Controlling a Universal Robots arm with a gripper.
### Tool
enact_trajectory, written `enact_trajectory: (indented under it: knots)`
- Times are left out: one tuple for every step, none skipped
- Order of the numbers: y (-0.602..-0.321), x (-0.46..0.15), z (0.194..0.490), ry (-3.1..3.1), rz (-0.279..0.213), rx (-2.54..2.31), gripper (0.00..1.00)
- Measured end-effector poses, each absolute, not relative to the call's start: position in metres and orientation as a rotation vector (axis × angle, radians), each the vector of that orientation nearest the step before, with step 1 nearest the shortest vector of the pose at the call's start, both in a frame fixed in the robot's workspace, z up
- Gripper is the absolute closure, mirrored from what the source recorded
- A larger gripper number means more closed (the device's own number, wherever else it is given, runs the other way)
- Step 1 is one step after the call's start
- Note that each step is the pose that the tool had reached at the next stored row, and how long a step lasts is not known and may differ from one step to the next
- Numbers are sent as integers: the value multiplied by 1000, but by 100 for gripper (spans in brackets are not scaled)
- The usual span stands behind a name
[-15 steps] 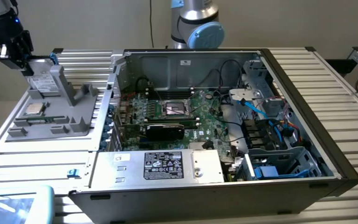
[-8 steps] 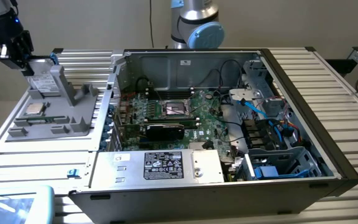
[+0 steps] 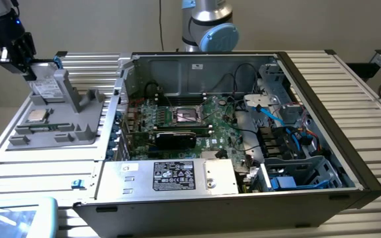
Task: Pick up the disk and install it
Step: 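Pick up the disk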
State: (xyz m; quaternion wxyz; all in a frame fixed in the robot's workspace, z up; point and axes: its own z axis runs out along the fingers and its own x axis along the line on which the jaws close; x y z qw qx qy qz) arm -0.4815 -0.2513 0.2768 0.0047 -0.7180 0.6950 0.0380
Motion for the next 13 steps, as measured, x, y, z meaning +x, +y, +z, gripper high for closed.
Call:
enact_trajectory:
  knots:
    - [-251,-482,277,2177,119,-2249,63]
    - [-251,-482,277,2177,119,-2249,63]
    - [-251,-482,279,2177,119,-2249,63]
    - [-251,-482,281,2177,119,-2249,63]
    - [-251,-482,282,2177,119,-2249,63]
    - [-251,-482,283,2177,119,-2249,63]
    - [-251,-482,284,2177,119,-2249,63]
    - [-251,-482,284,2177,119,-2249,63]
    - [-251,-482,286,2177,119,-2249,63]
    - [-251,-482,288,2177,119,-2249,63]
    - [-251,-482,291,2177,119,-2249,63]
    - [-251,-482,293,2177,119,-2249,63]
    - [-251,-482,295,2177,119,-2249,63]
